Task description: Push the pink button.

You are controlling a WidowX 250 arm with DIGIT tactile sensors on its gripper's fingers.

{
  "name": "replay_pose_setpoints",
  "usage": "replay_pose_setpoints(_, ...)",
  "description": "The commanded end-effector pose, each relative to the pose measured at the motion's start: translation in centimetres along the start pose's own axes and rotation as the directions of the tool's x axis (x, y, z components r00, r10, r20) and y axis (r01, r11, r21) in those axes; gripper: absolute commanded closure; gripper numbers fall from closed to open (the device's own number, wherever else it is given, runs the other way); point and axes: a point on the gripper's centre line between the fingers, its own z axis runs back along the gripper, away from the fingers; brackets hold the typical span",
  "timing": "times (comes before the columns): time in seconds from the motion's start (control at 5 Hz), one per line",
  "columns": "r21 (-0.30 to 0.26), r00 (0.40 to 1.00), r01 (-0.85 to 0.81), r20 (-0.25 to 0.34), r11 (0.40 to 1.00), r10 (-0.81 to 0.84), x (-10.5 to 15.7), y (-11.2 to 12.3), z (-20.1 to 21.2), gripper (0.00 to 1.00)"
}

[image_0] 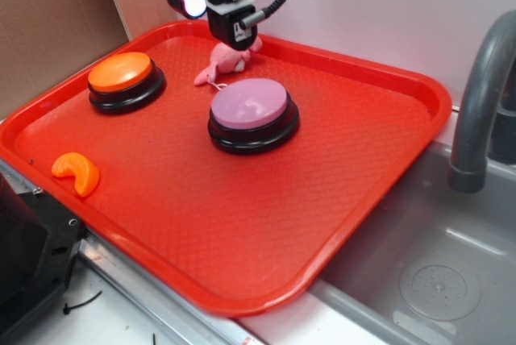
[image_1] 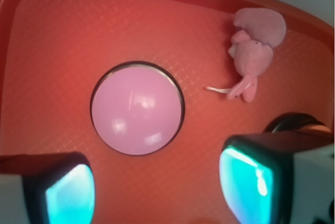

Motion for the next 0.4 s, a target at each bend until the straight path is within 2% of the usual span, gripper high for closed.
replay_pose_setpoints(0.0,0.009,0.995,-0.005,0.103,1.000,0.004,0.1,-0.1,3.6,0.00)
replay_pose_setpoints(0.2,0.049,0.994,-0.032,0.103,0.998,0.026,-0.8,-0.5,5.0,0.00)
